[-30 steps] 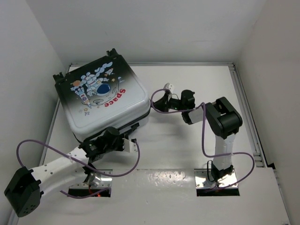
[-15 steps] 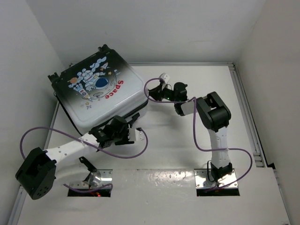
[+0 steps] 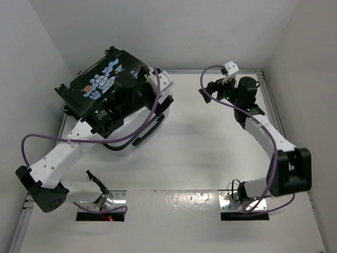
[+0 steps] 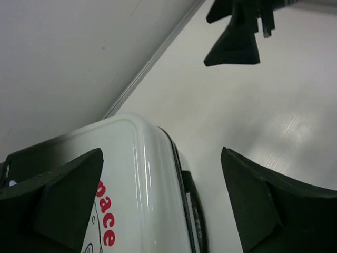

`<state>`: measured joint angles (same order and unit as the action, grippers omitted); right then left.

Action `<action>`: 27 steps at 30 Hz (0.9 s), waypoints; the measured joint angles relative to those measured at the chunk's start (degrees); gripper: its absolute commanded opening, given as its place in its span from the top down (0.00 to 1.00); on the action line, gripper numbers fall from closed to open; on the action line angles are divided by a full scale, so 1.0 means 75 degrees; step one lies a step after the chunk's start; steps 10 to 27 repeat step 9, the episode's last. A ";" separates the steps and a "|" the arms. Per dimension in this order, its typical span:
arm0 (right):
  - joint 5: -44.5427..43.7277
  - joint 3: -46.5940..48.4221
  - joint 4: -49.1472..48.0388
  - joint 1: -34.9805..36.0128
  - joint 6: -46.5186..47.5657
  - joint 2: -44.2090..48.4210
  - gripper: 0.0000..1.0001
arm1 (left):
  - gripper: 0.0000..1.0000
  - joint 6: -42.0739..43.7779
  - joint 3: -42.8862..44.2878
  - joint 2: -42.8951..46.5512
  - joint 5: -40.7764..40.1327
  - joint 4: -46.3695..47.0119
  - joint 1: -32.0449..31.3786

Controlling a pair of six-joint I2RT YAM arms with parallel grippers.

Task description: Pack the luggage

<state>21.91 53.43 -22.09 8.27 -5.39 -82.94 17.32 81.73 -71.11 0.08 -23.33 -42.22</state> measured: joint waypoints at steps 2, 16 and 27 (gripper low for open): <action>0.0085 0.0140 0.1017 -0.0204 0.0099 0.0699 0.00 | 0.01 -0.0370 0.0338 0.0061 0.0000 -0.0102 0.0125; -0.0073 0.0044 0.3960 -0.0886 0.0152 0.2973 0.00 | 0.01 -0.1440 -0.0449 0.0219 -0.0070 -0.1014 0.1107; -0.0073 0.0044 0.3960 -0.0886 0.0152 0.2973 0.00 | 0.01 -0.1440 -0.0449 0.0219 -0.0070 -0.1014 0.1107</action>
